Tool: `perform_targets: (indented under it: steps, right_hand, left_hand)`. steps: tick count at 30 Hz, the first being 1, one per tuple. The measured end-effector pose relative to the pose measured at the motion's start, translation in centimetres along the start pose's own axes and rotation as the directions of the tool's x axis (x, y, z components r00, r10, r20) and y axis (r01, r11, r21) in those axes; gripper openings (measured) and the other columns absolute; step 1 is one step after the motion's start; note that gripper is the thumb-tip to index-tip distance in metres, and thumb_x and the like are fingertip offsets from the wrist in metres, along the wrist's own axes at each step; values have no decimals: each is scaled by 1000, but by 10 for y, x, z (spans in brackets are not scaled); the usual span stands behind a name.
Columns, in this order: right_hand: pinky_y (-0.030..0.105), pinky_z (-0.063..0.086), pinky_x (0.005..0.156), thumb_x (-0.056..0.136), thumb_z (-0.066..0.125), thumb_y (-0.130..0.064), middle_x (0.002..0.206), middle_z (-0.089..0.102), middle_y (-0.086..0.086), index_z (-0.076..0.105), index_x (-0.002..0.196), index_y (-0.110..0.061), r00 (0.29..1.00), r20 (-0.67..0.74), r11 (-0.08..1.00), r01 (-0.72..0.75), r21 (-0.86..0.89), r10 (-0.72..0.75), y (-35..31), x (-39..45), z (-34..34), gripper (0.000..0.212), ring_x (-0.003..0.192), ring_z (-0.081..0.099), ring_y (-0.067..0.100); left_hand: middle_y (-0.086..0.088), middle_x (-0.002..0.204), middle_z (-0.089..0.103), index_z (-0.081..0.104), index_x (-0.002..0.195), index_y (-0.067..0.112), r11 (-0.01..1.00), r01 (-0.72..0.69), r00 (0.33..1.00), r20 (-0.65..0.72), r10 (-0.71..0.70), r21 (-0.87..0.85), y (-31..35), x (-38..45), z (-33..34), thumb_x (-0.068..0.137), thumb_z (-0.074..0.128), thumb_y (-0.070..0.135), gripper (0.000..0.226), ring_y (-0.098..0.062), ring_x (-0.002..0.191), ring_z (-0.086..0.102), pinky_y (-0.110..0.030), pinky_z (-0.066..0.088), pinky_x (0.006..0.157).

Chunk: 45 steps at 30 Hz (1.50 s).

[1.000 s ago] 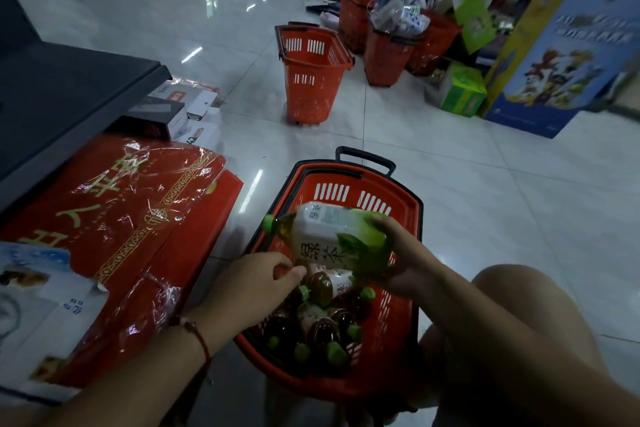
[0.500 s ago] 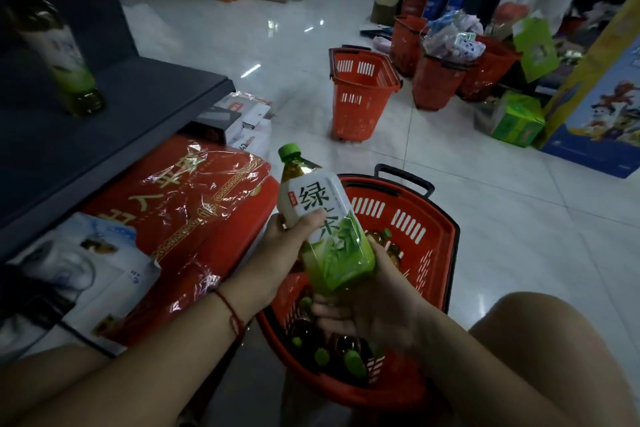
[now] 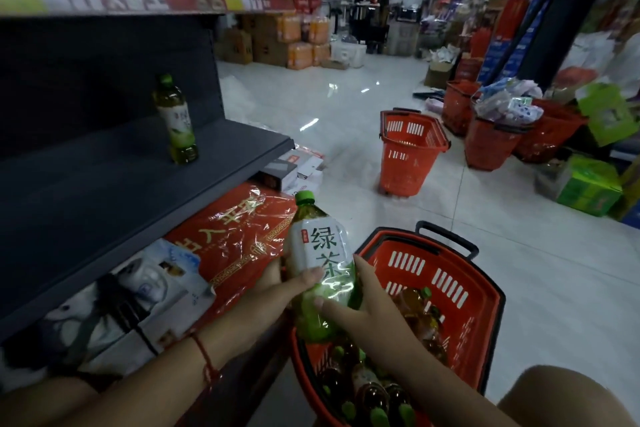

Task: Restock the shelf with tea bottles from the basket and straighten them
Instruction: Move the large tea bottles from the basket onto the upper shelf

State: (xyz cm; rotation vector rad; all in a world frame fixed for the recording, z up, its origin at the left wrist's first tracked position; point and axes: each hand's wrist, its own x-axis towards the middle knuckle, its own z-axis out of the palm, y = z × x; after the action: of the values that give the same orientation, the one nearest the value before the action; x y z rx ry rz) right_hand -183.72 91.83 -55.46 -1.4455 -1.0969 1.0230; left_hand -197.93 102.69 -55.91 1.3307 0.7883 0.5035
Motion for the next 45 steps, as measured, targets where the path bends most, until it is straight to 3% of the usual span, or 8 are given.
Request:
perform_targets:
  steps: [2, 13, 16, 22, 27, 34, 40, 45]
  right_hand:
    - [29, 60, 79, 82, 78, -14, 113, 69, -9, 44, 123, -44, 998, 32, 999, 44, 18, -45, -12, -1, 7, 60, 101, 71, 12]
    - [28, 59, 85, 65, 89, -28, 120, 62, -15, 40, 131, -40, 905, 208, 911, 399, -104, -372, -116, 32, 79, 83, 108, 64, 3]
    - [31, 59, 85, 66, 86, -33, 118, 61, -18, 38, 128, -45, 848, 245, 857, 505, -106, -470, -160, 41, 103, 80, 108, 64, 4]
    - [31, 59, 86, 65, 86, -33, 116, 64, -23, 39, 131, -46, 691, 273, 699, 710, -82, -670, -264, 59, 151, 82, 106, 63, -1]
    - [21, 56, 83, 66, 87, -30, 113, 65, -20, 41, 126, -43, 607, 300, 631, 776, -23, -736, -334, 72, 198, 76, 103, 63, -3]
    - [32, 49, 99, 59, 86, -42, 127, 47, -6, 36, 144, -30, 654, 258, 639, 754, -152, -711, -378, 119, 273, 100, 114, 52, 12]
    - [44, 46, 103, 63, 84, -49, 127, 48, -3, 39, 140, -26, 768, 196, 703, 638, -313, -610, -374, 157, 311, 92, 123, 47, 23]
    - [39, 41, 108, 73, 83, -44, 131, 41, 6, 37, 138, -16, 808, 153, 698, 573, -430, -570, -381, 171, 324, 83, 126, 43, 26]
  left_hand:
    - [5, 110, 71, 53, 125, 31, 999, -28, 999, -26, 30, 45, 13, -15, -8, 77, 71, 40, 52, -6, 95, 70, -23, 57, 76]
    - [7, 108, 72, 56, 121, 32, 957, -197, 913, -315, 258, 213, 117, -96, -79, 63, 78, 53, 65, -14, 96, 71, -41, 56, 85]
    - [6, 110, 72, 57, 121, 28, 921, -267, 845, -390, 365, 283, 159, -122, -101, 55, 84, 53, 76, -12, 96, 71, -35, 56, 81]
    - [20, 104, 71, 64, 114, 32, 761, -269, 700, -423, 576, 591, 254, -188, -147, 64, 76, 50, 54, 2, 97, 67, -24, 53, 85]
    - [19, 93, 74, 66, 108, 31, 733, -249, 564, -521, 641, 633, 308, -224, -186, 71, 75, 46, 41, 1, 82, 70, -9, 51, 61]
    - [14, 93, 73, 65, 109, 31, 685, -224, 444, -553, 705, 694, 344, -231, -245, 75, 79, 30, 37, 2, 81, 69, -16, 55, 71]
    - [17, 94, 68, 56, 115, 38, 619, -121, 407, -530, 744, 776, 342, -202, -288, 74, 80, 31, 48, 5, 86, 62, -15, 48, 71]
    - [12, 116, 67, 52, 128, 33, 577, -11, 393, -527, 753, 817, 341, -179, -315, 75, 76, 41, 59, -8, 102, 63, -35, 53, 90]
